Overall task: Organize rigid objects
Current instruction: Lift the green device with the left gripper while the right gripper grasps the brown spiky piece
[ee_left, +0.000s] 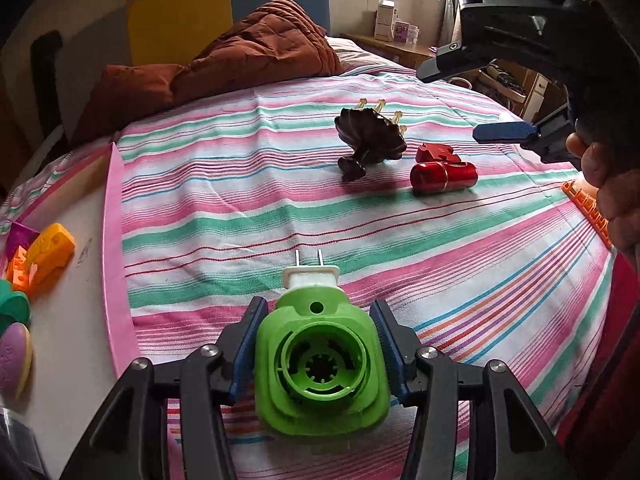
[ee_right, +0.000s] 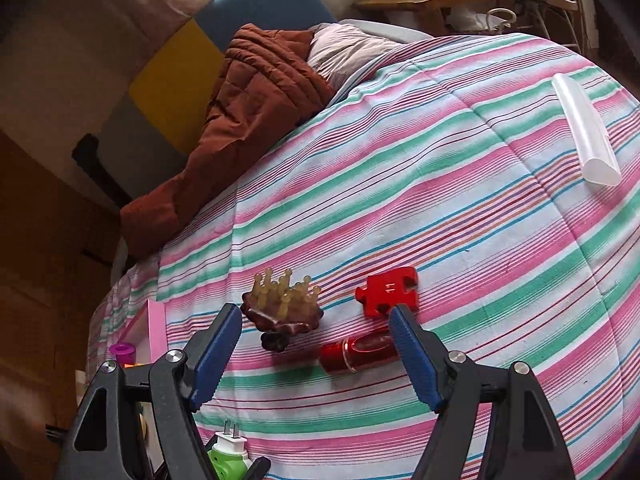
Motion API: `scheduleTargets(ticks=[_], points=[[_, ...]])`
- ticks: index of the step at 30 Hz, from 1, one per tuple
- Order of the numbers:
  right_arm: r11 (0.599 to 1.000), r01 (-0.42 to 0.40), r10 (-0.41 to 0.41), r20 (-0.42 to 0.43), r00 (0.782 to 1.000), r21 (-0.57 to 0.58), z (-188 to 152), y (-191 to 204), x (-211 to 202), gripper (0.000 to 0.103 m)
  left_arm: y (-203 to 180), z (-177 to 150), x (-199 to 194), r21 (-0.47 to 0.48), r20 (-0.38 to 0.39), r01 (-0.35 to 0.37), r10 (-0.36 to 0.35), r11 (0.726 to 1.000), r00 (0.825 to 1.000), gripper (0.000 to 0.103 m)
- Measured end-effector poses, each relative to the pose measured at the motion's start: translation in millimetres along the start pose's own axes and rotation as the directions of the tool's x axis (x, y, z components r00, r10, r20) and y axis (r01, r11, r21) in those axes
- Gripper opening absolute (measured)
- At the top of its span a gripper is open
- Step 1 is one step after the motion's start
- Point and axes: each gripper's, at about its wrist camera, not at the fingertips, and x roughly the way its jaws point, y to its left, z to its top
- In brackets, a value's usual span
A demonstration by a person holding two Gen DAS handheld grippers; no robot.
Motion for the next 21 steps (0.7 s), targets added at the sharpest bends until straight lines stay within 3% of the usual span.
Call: scheduleTargets(ticks=[3, 15, 18, 21], points=[[0.999, -0.023, 0.021, -0.041, 0.999, -0.036, -3.0, 10.0, 8.3, 0.077, 4.7, -2.8, -3.8, -0.007, 0.002, 0.010, -0.010, 1.000, 1.000, 0.053], [0.993, 0.074, -0.088, -0.145, 0.986, -0.095, 10.0, 37.7, 68.0, 0.077, 5.2, -2.2, -4.9, -0.029, -0.006, 0.023, -0.023, 0.999, 1.000, 0.053], [0.981, 0.112, -0.135, -0.141, 0.981, -0.158, 8.2, 43.2, 78.0, 0.057, 5.3, -1.9, -5.0, -0.033, -0.008, 0.026, -0.027, 0.999, 1.000, 0.053], [0.972, 0.113, -0.141, -0.129, 0.981, -0.205, 3.2, 47.3, 71.5, 0.057, 4.1, -2.4, -5.2, -0.031, -0.004, 0.024, -0.024, 0.999, 1.000, 0.053]])
